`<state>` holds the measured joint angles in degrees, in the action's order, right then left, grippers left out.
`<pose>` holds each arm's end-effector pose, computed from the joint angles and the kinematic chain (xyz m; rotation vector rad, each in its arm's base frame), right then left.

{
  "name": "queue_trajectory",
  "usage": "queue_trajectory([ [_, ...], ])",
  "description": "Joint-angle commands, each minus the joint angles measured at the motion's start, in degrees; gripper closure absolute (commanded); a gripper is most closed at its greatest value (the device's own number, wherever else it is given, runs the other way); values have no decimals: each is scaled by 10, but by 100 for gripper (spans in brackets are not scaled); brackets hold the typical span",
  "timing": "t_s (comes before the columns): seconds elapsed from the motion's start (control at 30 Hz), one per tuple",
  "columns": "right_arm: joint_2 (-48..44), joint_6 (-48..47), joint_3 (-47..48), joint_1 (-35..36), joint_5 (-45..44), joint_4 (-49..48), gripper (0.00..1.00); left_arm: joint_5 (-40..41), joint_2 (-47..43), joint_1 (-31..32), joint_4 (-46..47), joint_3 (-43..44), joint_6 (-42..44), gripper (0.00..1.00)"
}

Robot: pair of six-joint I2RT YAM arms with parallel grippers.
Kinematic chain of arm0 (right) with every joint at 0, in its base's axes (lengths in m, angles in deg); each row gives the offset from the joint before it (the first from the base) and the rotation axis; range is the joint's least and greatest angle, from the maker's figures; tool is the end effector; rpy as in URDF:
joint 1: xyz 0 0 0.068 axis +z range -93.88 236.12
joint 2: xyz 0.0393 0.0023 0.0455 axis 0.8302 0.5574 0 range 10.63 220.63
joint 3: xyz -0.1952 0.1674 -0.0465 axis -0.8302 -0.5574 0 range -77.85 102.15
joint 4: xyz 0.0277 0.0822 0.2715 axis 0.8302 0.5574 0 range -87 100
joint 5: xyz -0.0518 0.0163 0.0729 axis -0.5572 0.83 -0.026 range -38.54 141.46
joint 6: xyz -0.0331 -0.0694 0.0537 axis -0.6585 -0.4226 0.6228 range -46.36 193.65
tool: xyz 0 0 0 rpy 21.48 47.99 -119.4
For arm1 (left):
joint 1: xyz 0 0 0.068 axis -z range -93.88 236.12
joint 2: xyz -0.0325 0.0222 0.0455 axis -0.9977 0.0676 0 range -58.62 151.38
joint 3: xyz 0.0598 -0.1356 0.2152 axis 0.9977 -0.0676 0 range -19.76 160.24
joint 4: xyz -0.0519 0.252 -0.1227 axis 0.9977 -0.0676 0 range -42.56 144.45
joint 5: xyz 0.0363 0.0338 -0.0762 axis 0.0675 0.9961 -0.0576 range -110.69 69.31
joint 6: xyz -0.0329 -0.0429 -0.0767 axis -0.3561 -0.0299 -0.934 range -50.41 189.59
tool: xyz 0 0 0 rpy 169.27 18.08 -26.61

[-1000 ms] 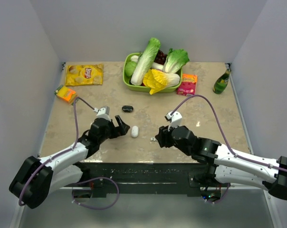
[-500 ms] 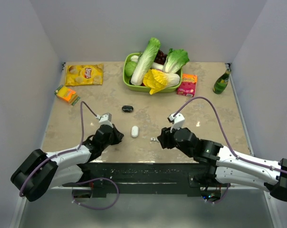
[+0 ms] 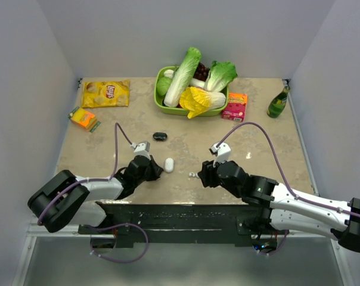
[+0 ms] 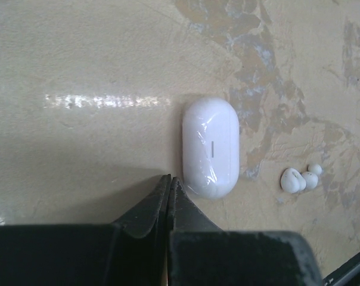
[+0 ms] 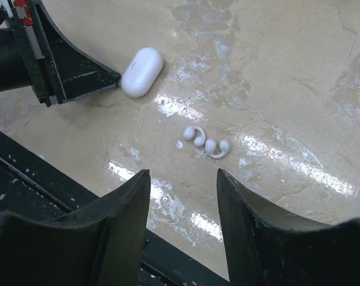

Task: Insert the wireless bluetooth earbuds into the charging case
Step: Pick up the charging case at the center of the board.

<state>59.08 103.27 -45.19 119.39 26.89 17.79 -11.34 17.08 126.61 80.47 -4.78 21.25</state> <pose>0.1478 0.2153 0.2097 -0.3548 2.0675 0.5486 0.2155 -0.1659 0.0619 -0.2504 2.2415 -0.6947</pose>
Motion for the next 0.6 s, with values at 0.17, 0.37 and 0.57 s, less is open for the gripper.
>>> queue_trajectory([
  [0.17, 10, 3, 8, 0, -23, -15, 48, -32, 44, 28, 46, 29, 26, 100],
  [0.37, 15, 2, 10, 0, -23, -16, 48, -37, 73, 35, 49, 59, 33, 100],
  [0.57, 10, 3, 6, 0, -23, -13, 48, -39, 94, 36, 52, 77, 33, 100],
])
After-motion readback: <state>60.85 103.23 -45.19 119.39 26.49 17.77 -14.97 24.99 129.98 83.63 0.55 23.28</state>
